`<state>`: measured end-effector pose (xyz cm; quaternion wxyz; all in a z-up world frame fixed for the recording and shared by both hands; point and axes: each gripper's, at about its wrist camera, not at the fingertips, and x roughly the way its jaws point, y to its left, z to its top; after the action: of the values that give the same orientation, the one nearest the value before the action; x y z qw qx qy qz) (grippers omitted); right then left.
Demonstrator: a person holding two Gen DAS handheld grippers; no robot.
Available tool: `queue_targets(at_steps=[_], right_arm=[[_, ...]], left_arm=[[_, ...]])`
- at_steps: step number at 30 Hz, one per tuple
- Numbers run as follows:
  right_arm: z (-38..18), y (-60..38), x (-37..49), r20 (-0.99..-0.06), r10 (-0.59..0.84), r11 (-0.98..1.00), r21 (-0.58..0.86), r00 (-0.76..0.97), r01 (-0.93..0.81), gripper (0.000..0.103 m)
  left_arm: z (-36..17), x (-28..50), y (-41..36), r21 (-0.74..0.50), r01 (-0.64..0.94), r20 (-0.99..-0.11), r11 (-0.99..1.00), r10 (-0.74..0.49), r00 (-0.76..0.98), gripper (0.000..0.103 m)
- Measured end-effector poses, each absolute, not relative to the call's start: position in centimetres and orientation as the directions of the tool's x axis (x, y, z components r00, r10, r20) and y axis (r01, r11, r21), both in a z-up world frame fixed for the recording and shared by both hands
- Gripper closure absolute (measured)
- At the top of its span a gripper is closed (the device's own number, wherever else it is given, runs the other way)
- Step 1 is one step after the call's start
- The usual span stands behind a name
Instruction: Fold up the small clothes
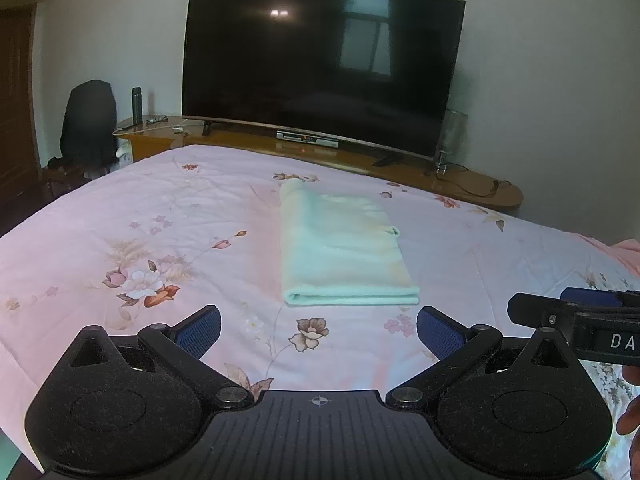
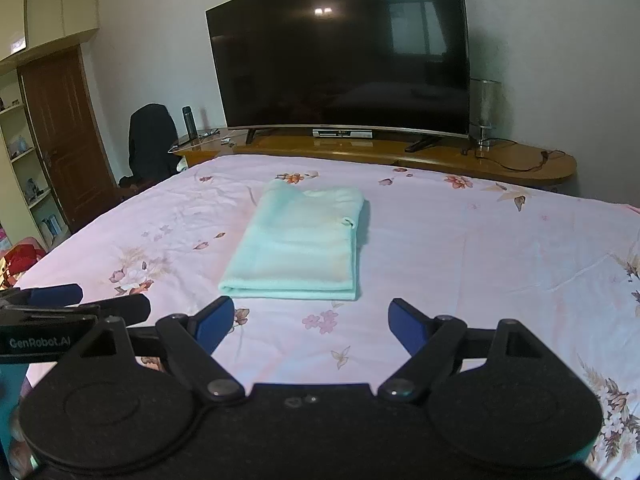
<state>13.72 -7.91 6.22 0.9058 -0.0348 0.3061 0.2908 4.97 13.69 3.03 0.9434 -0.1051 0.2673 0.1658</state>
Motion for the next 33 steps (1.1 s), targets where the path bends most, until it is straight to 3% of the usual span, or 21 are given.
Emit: queue_targets(at_steps=[33], right_arm=[[6.77, -7.87, 13.55, -0.573, 0.507, 0.826, 0.109, 0.644, -0.553, 0.019]], left_arm=[[3.08, 5.05, 13.48, -0.101, -0.369, -0.534, 0.924, 0.263, 0.803, 0.0]])
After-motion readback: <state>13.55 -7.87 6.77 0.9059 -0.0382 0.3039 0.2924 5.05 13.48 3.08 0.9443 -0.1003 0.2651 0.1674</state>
